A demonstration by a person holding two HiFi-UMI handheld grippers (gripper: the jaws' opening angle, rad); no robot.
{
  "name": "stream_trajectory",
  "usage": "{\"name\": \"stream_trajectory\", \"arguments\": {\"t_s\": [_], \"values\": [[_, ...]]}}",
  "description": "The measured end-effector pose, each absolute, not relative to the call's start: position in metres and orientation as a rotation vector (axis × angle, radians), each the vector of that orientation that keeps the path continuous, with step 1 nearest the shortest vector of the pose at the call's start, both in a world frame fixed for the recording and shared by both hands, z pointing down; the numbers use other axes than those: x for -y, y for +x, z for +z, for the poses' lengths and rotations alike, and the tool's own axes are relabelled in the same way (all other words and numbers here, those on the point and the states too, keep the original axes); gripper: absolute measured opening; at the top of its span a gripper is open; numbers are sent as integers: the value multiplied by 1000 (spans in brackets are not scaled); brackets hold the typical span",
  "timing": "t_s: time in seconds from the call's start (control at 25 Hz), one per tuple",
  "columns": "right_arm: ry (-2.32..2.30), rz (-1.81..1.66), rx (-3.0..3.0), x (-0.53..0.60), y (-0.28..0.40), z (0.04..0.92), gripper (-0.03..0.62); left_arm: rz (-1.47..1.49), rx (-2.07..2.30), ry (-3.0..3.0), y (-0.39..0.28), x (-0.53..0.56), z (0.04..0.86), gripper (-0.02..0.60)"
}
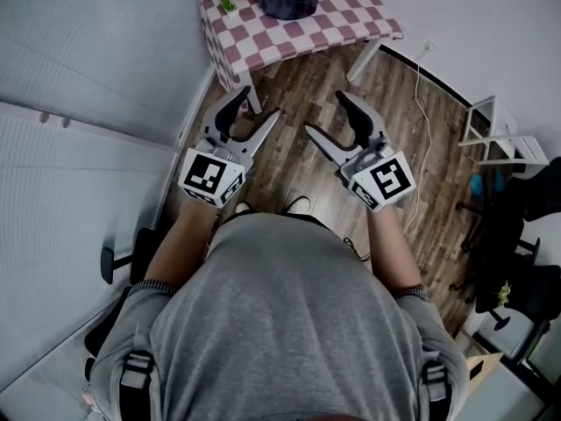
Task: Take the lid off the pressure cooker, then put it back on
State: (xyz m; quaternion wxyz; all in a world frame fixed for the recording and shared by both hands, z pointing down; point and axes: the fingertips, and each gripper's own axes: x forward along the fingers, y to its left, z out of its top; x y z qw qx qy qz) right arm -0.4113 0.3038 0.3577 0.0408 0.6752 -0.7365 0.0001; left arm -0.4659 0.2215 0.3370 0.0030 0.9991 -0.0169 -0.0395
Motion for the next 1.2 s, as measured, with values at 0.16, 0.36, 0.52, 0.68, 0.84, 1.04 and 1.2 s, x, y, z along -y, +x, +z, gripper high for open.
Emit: {"name": "stream_trajectory", "arguments": {"t_s": [0.16, 0.36, 0.52, 0.68, 0.84, 1.04, 1.2], "values": [[2037, -1, 2285, -311, -393, 360, 347, -116, 89, 3130, -448, -232, 339, 279], [2019, 11, 2302, -313, -369, 365, 348, -92, 113, 3128, -426, -237, 344, 279], [2011, 23, 2306, -303, -349, 371, 348, -82, 121, 3127, -407, -226, 349, 279], [2005, 31, 2297, -281, -330, 376, 348, -87, 115, 3118, -385, -204, 357, 279], [1994, 33, 2278, -251, -307, 374, 348, -103, 93, 3116, -357, -174, 356, 279], [1997, 29, 2245, -201, -275, 368, 351, -102, 46, 3141, -321, -128, 351, 279], [2039, 41, 2208, -158, -249, 366, 351, -105, -20, 3145, -296, -90, 350, 279]]}}
